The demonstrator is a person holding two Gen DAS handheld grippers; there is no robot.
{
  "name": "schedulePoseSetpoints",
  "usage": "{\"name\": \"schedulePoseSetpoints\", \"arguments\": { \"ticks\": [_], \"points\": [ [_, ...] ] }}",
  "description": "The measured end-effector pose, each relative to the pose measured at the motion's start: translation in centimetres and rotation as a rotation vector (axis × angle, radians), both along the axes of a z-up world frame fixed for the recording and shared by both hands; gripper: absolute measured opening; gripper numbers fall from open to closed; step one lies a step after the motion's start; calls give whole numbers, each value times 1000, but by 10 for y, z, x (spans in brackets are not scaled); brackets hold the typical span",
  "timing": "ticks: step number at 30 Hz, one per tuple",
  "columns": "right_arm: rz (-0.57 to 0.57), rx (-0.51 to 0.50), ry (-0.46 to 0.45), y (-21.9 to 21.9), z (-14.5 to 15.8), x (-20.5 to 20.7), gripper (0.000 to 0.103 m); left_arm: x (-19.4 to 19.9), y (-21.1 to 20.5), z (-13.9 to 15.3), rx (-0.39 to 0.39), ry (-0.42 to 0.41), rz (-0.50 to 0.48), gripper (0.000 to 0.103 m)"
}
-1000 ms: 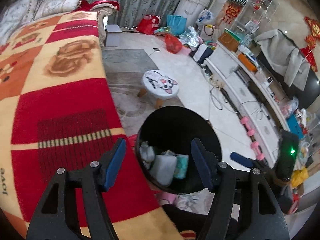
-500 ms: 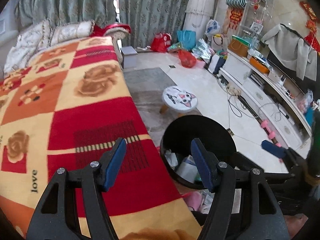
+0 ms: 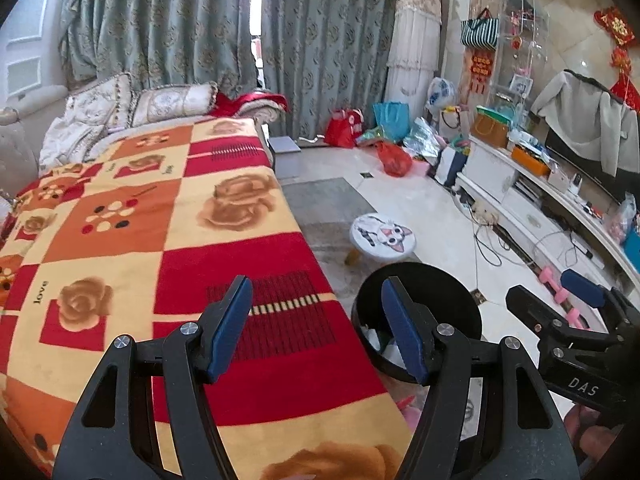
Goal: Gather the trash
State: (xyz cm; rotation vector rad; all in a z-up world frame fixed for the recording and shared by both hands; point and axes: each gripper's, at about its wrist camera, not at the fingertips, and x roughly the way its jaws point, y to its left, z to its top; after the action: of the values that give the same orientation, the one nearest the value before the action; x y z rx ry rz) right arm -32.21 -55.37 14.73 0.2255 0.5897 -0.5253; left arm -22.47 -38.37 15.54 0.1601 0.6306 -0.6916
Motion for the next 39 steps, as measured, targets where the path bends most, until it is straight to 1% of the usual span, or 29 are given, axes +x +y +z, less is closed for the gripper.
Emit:
{"name": "schedulePoseSetpoints", "arguments": {
  "ticks": [3, 11, 17, 32, 39],
  "points": [
    [7, -7, -18, 7, 4, 0, 100, -3, 5, 3, -8, -10, -1, 66],
    [10, -41, -35, 19, 9, -1, 100, -1, 12, 8, -50, 5, -6, 66],
    [9, -39, -40, 21, 9, -2, 100, -6, 12, 11, -46, -15, -9, 66],
    [6, -39, -34, 20, 9, -4, 100, -10, 12, 15, -49, -24, -28, 66],
    [6, -35, -30, 21, 10, -4, 100, -10, 12, 16, -51, -17, -22, 66]
  ]
}}
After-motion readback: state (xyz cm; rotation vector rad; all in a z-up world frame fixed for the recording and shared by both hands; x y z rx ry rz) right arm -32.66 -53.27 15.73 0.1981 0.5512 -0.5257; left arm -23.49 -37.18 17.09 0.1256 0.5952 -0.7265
